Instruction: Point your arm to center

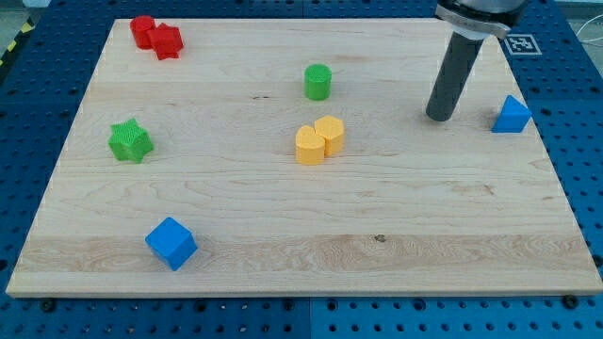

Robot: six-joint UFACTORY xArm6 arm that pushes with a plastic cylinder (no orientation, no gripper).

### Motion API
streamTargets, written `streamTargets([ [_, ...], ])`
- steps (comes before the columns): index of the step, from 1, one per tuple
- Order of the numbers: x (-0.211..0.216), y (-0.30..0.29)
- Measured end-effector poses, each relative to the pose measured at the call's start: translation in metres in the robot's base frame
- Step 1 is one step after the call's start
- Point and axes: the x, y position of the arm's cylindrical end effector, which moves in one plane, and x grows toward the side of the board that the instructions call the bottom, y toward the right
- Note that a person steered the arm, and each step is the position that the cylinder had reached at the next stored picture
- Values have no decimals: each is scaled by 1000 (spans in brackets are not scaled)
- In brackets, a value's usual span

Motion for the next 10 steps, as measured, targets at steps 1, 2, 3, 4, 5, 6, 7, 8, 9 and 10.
streamTargets([
  [1, 10, -12],
  [2, 25, -19],
  [3, 43, -26],
  [4, 56, -34],
  [5, 63, -44],
  [6, 68, -58],
  [7, 82, -71],
  [8, 98, -82],
  [9, 106, -93],
  [10, 108, -107],
])
